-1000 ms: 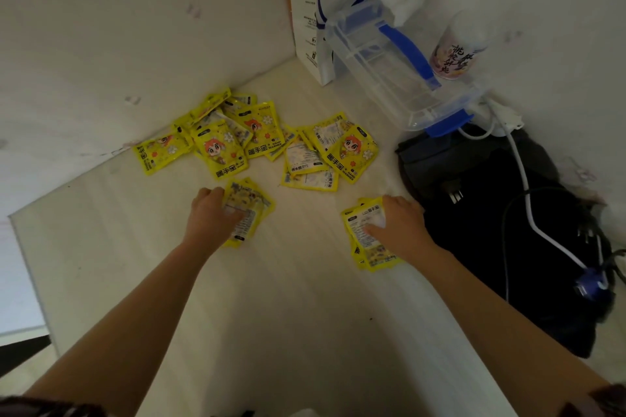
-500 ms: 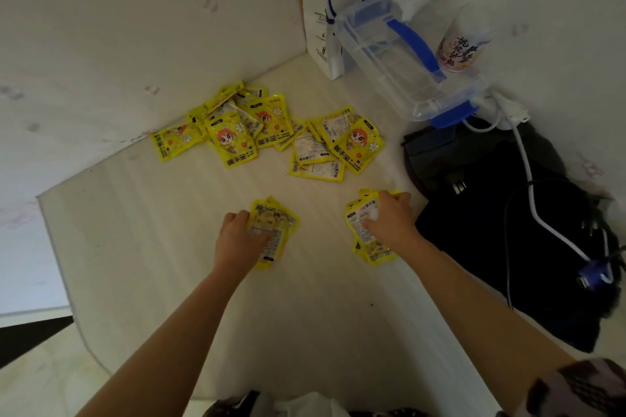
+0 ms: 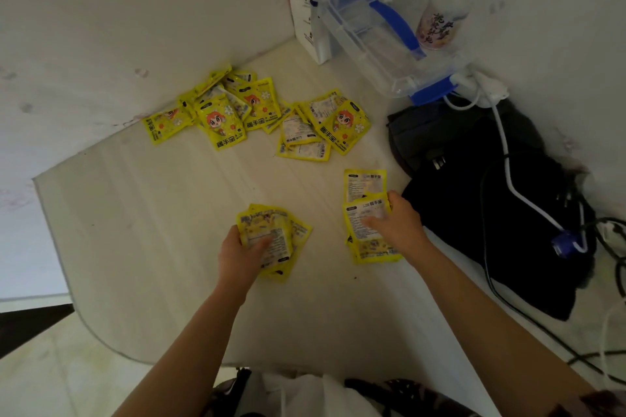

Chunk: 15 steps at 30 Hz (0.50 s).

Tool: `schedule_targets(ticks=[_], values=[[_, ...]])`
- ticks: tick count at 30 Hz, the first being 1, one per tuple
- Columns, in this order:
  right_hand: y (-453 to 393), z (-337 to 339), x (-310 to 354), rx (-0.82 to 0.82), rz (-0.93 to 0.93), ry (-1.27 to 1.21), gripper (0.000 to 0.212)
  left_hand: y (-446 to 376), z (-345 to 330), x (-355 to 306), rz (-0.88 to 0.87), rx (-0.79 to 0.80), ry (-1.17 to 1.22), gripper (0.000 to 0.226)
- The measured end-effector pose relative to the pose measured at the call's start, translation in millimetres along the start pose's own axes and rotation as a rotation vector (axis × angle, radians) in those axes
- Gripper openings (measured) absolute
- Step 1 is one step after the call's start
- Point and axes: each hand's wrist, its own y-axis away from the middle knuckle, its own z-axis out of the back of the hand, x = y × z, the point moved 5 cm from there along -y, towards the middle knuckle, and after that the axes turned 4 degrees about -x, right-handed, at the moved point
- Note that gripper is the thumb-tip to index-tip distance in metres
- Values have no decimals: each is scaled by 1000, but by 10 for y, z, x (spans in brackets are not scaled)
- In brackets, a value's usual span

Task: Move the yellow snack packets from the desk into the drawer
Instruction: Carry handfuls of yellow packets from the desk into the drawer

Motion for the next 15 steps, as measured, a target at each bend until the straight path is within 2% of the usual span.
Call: schedule_targets(ticks=[4, 9, 15], values=[[263, 57, -168, -51, -25, -183, 28, 155, -66, 89, 56, 22, 103, 23], [672, 48, -322, -150, -72, -284, 24, 310, -53, 112, 41, 97, 170, 19], [1179, -230, -483, -321, -194, -358, 26, 253, 67, 237, 1, 230, 133, 19]])
